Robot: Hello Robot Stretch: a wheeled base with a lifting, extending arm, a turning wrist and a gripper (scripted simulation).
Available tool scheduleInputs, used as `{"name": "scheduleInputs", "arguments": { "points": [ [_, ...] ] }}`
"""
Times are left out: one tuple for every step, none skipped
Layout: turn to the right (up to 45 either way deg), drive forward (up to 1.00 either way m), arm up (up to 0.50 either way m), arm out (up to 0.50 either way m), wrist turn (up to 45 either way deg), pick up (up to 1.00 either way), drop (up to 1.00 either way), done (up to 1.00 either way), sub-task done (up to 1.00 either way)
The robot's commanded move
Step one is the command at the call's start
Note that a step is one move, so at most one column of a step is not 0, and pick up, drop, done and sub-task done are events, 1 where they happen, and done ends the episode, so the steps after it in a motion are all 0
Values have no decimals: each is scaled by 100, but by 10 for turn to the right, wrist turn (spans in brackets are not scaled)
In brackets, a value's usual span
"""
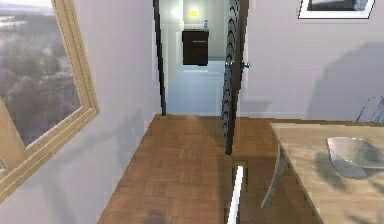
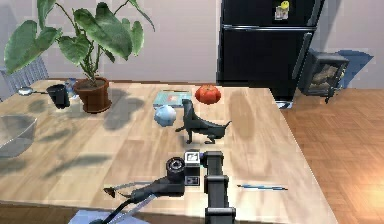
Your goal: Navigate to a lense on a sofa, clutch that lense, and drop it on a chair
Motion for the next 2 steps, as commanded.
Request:
{"name": "scheduleInputs", "arguments": {
  "points": [
    [0, 0, 0, -8, 0, 0, 0, 0, 0],
    [0, 0, 0, 0, 0, 0, 0, 100, 0]
  ]
}}
